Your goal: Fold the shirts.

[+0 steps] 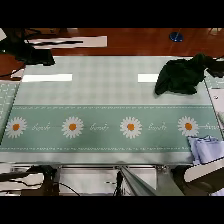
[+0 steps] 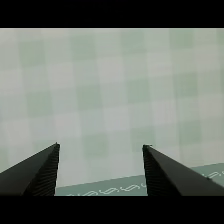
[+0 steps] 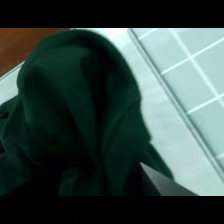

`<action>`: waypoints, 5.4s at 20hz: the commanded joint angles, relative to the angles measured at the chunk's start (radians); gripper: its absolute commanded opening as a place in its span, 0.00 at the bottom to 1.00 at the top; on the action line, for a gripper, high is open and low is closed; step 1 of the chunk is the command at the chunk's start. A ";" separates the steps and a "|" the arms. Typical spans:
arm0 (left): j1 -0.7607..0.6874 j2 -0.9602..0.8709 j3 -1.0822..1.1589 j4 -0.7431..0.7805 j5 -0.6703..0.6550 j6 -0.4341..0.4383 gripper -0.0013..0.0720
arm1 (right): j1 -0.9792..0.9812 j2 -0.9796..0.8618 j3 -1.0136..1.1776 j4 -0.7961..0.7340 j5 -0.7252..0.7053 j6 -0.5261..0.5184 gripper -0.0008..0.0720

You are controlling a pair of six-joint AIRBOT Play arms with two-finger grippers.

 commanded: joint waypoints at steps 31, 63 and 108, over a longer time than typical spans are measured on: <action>-0.005 0.581 0.365 -0.352 -0.121 0.018 0.84 | 0.282 0.793 0.352 0.044 0.109 -0.135 0.05; -0.005 0.447 0.003 -0.293 -0.343 0.080 0.84 | 0.638 0.312 0.352 -0.331 0.781 -0.157 0.69; 0.063 0.043 -0.919 -0.962 0.259 0.303 0.81 | -0.129 0.343 0.036 0.048 0.760 -0.187 0.66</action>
